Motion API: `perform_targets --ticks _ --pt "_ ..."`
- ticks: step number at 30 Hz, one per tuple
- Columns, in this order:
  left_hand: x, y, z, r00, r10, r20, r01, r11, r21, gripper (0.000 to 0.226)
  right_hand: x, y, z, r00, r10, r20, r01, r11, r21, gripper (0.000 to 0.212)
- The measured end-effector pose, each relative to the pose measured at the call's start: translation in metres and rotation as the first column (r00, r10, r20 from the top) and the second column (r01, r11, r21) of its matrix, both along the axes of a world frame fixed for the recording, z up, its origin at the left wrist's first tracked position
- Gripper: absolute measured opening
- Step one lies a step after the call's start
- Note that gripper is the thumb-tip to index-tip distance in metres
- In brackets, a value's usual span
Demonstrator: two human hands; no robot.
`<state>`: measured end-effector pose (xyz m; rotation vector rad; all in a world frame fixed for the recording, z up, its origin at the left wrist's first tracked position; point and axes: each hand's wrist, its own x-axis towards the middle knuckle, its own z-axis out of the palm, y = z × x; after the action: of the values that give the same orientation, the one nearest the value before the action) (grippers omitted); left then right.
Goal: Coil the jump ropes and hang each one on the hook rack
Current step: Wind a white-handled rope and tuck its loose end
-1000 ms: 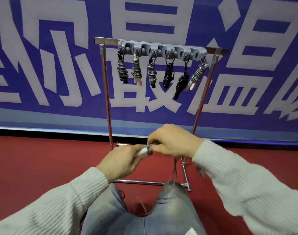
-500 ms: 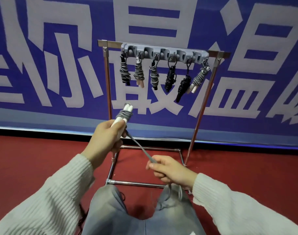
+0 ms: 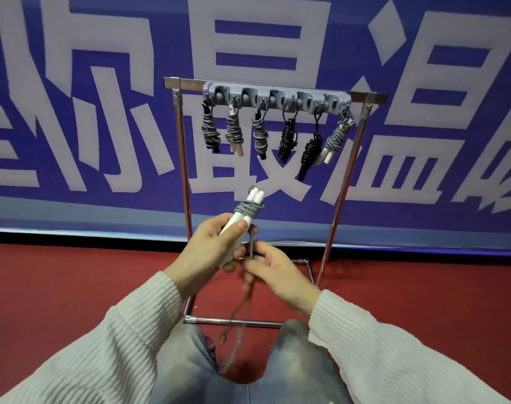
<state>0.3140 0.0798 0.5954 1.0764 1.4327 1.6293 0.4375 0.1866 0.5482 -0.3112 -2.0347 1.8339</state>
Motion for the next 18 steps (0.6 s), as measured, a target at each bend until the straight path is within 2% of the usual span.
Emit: perform_targets --ticks 2,3,4,5,6,7,8,9,10,11,12,13,14,16,18 --pt "-0.010 0.001 0.000 0.998 0.068 -0.007 -0.068 0.998 -0.013 0.032 0.004 -0.005 -0.001 0.995 -0.085 0.049 0.088 0.994 -0.058 0.008" --pt "-0.018 0.002 -0.002 0.986 0.145 -0.076 -0.149 0.988 -0.042 0.032 0.006 -0.002 0.000 0.987 -0.128 0.102 0.126 0.992 0.025 0.011" --pt "-0.025 0.003 -0.006 0.946 0.246 -0.212 -0.266 0.961 -0.072 0.031 0.009 0.003 0.003 0.975 -0.168 0.148 0.137 0.970 0.201 0.015" --pt "-0.032 0.003 -0.011 0.844 0.314 -0.435 -0.385 0.919 -0.082 0.029 0.012 0.008 0.007 0.964 -0.205 0.170 0.118 0.900 0.419 0.019" --pt "-0.037 0.001 -0.019 0.669 0.289 -0.685 -0.463 0.882 -0.081 0.028 0.014 0.012 0.014 0.957 -0.237 0.165 0.089 0.785 0.613 0.023" --pt "-0.039 0.000 -0.030 0.475 0.181 -0.861 -0.492 0.866 -0.090 0.028 0.014 0.018 0.023 0.955 -0.257 0.150 0.059 0.657 0.751 0.027" --pt "-0.036 -0.001 -0.039 0.327 0.045 -0.944 -0.475 0.871 -0.123 0.027 0.014 0.023 0.036 0.955 -0.257 0.150 0.017 0.550 0.835 0.028" --pt "-0.028 -0.003 -0.046 0.236 -0.086 -0.968 -0.414 0.892 -0.180 0.026 0.014 0.028 0.050 0.954 -0.235 0.188 -0.059 0.466 0.883 0.027" --pt "-0.020 -0.006 -0.049 0.198 -0.186 -0.962 -0.314 0.918 -0.242 0.024 0.012 0.033 0.064 0.946 -0.197 0.257 -0.155 0.421 0.894 0.026" --pt "-0.011 -0.008 -0.048 0.198 -0.250 -0.948 -0.185 0.940 -0.286 0.022 0.011 0.036 0.071 0.931 -0.147 0.334 -0.244 0.430 0.869 0.024" --pt "-0.002 -0.011 -0.042 0.223 -0.283 -0.933 -0.050 0.953 -0.300 0.021 0.009 0.038 0.075 0.918 -0.078 0.390 -0.305 0.490 0.816 0.022" --pt "0.005 -0.015 -0.036 0.278 -0.284 -0.918 0.058 0.958 -0.280 0.023 0.008 0.040 0.074 0.914 -0.003 0.405 -0.325 0.590 0.738 0.022" --pt "0.010 -0.020 -0.028 0.371 -0.262 -0.891 0.130 0.964 -0.230 0.025 0.007 0.041 0.071 0.921 0.066 0.383 -0.313 0.710 0.631 0.024" --pt "0.014 -0.029 -0.018 0.544 -0.212 -0.812 0.175 0.975 -0.137 0.022 0.010 0.041 0.061 0.943 0.146 0.300 -0.255 0.896 0.364 0.026" --pt "0.017 -0.037 -0.013 0.660 -0.171 -0.732 0.162 0.983 -0.084 0.018 0.017 0.037 0.047 0.944 0.205 0.259 -0.239 0.965 0.107 0.023"
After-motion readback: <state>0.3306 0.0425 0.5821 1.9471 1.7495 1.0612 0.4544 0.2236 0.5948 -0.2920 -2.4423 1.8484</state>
